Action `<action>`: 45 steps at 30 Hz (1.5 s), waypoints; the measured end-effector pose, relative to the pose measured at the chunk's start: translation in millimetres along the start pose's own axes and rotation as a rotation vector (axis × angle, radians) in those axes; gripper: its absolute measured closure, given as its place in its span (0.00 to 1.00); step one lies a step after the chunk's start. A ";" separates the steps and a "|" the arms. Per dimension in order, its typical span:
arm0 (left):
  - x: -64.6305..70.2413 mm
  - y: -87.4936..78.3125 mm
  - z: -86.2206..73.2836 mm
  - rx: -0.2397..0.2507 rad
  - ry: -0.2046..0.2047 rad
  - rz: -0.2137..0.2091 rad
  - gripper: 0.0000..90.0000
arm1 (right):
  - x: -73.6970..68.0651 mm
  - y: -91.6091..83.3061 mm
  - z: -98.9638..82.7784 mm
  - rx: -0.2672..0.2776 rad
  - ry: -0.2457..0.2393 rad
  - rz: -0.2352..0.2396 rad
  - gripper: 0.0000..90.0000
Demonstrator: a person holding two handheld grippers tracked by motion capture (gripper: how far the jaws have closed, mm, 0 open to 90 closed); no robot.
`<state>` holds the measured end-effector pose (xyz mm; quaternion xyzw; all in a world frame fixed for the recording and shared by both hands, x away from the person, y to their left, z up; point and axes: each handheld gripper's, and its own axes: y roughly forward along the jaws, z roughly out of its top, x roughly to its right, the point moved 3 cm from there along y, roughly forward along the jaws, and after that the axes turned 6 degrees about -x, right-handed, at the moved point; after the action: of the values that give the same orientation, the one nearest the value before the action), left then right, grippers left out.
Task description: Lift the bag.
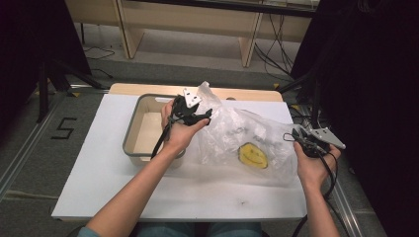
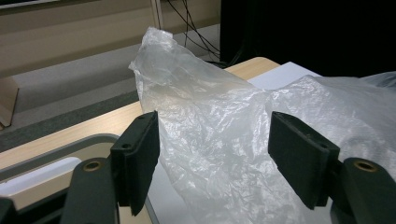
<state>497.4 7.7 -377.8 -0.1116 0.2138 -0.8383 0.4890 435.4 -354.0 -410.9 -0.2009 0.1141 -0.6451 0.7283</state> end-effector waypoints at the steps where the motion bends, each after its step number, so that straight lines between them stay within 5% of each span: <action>1: -0.3 -1.4 -0.2 0.000 -0.004 -0.005 0.38 | 0.2 -0.5 0.7 0.007 0.002 0.001 0.75; 7: -0.9 -5.6 -2.4 0.003 -0.012 -0.024 0.38 | 1.6 -3.4 4.5 0.046 0.000 0.005 0.50; 17: 2.7 -9.1 -3.6 0.000 0.005 -0.033 0.38 | 3.3 -10.4 8.6 0.088 0.011 0.008 0.35; 33: 7.3 -16.4 -7.2 -0.004 0.029 -0.051 0.38 | -3.2 -30.3 18.2 0.150 -0.015 0.058 0.29; 45: 8.5 -20.2 -12.8 -0.009 0.037 -0.057 0.38 | -11.3 -28.4 14.0 0.105 -0.042 0.101 0.25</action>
<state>472.5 12.2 -379.8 -0.1043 0.2233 -0.8528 0.4604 414.4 -343.3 -387.0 -0.1698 0.0746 -0.6083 0.7717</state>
